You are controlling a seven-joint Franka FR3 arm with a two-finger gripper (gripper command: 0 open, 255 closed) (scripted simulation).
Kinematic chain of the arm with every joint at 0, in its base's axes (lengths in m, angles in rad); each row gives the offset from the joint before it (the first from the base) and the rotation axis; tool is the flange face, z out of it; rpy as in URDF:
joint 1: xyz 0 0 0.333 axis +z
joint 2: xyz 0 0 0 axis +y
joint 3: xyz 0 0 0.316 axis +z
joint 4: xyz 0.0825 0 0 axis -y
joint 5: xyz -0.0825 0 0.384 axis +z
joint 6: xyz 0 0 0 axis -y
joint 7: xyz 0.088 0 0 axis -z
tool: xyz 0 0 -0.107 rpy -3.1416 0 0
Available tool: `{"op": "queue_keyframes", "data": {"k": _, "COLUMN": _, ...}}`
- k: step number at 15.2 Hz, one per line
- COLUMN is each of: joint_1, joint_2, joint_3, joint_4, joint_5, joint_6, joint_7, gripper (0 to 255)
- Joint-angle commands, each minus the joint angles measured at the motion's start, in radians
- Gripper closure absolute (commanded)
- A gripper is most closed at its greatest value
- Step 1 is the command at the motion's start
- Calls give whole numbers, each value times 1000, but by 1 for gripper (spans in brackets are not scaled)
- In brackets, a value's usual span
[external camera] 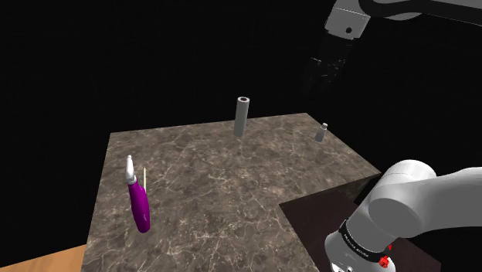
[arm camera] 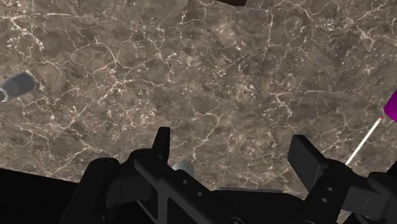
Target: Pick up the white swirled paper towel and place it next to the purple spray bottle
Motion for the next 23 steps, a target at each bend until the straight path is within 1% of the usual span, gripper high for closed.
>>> {"op": "queue_keyframes", "data": {"k": 1, "joint_1": 0, "joint_2": 0, "joint_3": 0, "joint_4": 0, "joint_5": 0, "joint_6": 0, "joint_7": 0, "gripper": 0}}
{"op": "queue_keyframes", "data": {"k": 6, "joint_1": -9, "joint_2": 138, "joint_3": -2, "joint_4": -5, "joint_5": -7, "joint_6": 163, "joint_7": 15, "gripper": 0}}
{"op": "queue_keyframes", "data": {"k": 12, "joint_1": -18, "joint_2": 328, "joint_3": -6, "joint_4": 36, "joint_5": -16, "joint_6": 336, "joint_7": 34, "gripper": 0}}
{"op": "queue_keyframes", "data": {"k": 17, "joint_1": -26, "joint_2": 500, "joint_3": -11, "joint_4": 108, "joint_5": -22, "joint_6": 455, "joint_7": 50, "gripper": 0}}
{"op": "queue_keyframes", "data": {"k": 23, "joint_1": -36, "joint_2": 715, "joint_3": -19, "joint_4": 240, "joint_5": -26, "joint_6": 561, "joint_7": 68, "gripper": 0}}
